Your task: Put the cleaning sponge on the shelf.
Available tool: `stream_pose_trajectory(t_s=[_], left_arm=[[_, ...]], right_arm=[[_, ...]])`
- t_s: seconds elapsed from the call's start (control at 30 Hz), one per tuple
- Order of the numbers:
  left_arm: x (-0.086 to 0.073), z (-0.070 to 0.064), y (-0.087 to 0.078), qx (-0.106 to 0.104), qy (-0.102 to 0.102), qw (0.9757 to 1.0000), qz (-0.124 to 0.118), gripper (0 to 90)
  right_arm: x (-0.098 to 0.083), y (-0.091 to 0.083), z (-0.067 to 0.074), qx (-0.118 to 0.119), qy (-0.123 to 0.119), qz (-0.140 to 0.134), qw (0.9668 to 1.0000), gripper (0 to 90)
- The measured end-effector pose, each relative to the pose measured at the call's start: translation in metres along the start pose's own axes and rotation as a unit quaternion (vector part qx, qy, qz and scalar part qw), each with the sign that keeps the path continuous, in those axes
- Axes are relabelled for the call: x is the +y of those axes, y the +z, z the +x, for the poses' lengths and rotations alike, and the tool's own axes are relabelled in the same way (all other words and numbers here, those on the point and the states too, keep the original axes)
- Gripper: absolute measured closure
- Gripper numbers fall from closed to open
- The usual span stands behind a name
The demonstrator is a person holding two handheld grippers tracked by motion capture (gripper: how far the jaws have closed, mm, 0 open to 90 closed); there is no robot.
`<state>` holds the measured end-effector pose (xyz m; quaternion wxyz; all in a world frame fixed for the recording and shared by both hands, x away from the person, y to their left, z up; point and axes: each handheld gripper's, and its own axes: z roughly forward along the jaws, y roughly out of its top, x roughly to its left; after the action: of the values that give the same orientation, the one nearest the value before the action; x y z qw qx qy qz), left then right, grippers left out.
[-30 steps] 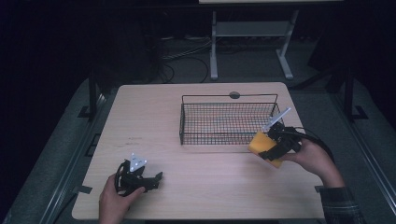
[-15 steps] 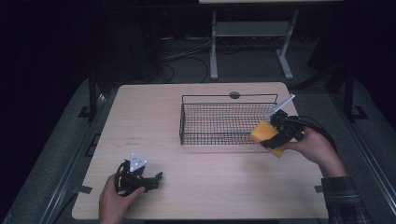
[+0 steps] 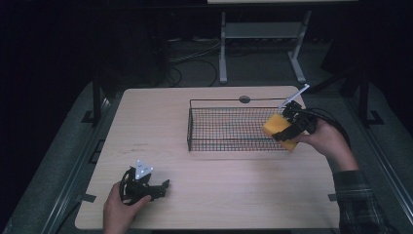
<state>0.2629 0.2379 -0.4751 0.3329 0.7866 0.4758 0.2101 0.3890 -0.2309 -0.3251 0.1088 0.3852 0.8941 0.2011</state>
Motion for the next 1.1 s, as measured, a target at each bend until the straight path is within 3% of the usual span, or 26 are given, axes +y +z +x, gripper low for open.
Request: stream_pose_trajectory(t_s=[0.43, 1.1], left_arm=[[0.0, 0.0, 0.0, 0.0, 0.0, 1.0, 0.0, 12.8], [0.0, 0.0, 0.0, 0.0, 0.0, 1.0, 0.0, 12.8]], right_arm=[[0.023, 0.008, -0.023, -0.024, 0.036, -0.005, 0.9991, 24.4], [0.038, 0.052, -0.043, -0.034, 0.075, 0.005, 0.9966, 24.2]])
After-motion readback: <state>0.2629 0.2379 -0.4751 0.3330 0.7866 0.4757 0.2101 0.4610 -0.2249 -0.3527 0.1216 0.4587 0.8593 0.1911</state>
